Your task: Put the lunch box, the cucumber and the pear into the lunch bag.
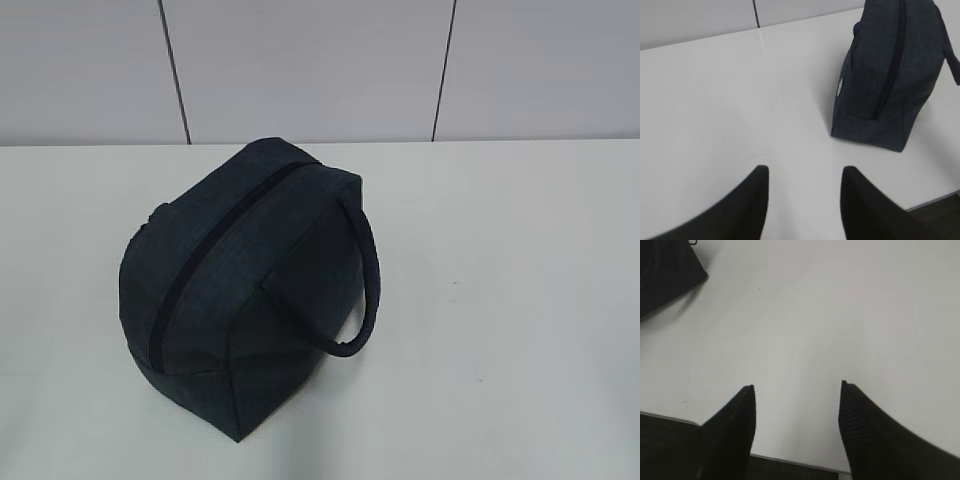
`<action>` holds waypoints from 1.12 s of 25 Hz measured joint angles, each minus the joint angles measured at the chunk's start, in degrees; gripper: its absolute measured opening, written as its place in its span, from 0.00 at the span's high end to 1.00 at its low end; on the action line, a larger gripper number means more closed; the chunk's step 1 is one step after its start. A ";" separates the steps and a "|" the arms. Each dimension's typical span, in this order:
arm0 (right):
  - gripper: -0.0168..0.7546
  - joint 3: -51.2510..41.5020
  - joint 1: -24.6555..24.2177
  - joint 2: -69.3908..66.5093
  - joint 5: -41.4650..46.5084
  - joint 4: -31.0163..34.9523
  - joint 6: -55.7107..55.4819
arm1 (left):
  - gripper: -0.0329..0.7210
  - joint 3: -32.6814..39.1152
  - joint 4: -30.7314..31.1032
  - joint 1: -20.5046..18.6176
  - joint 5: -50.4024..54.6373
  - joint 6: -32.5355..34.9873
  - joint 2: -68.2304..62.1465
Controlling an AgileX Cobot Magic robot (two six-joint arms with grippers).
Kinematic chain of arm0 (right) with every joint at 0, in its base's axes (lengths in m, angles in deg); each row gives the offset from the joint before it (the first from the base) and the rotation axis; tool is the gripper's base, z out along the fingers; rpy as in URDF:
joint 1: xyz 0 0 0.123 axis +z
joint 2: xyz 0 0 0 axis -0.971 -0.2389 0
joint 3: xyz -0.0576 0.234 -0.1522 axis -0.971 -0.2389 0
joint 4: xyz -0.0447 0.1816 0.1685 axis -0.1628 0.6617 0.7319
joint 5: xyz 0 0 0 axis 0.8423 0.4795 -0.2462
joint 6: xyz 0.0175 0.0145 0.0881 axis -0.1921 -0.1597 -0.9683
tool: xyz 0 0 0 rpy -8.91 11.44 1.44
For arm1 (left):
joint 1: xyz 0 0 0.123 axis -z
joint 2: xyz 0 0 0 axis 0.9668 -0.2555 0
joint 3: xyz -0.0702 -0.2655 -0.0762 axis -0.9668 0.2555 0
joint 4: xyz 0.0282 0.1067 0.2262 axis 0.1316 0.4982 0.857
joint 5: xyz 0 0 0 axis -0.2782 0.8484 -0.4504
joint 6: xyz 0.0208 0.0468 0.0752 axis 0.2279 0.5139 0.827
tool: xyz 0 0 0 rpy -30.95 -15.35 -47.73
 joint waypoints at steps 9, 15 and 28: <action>0.43 0.00 -0.97 0.00 0.00 0.00 0.00 | 0.60 0.00 0.06 -5.28 0.00 0.17 0.00; 0.43 0.00 -0.97 0.00 0.00 0.00 0.00 | 0.60 0.00 0.06 -6.51 0.00 0.17 0.00; 0.43 0.00 -0.97 0.00 0.00 0.00 0.00 | 0.60 0.00 0.06 -6.51 0.00 0.17 0.00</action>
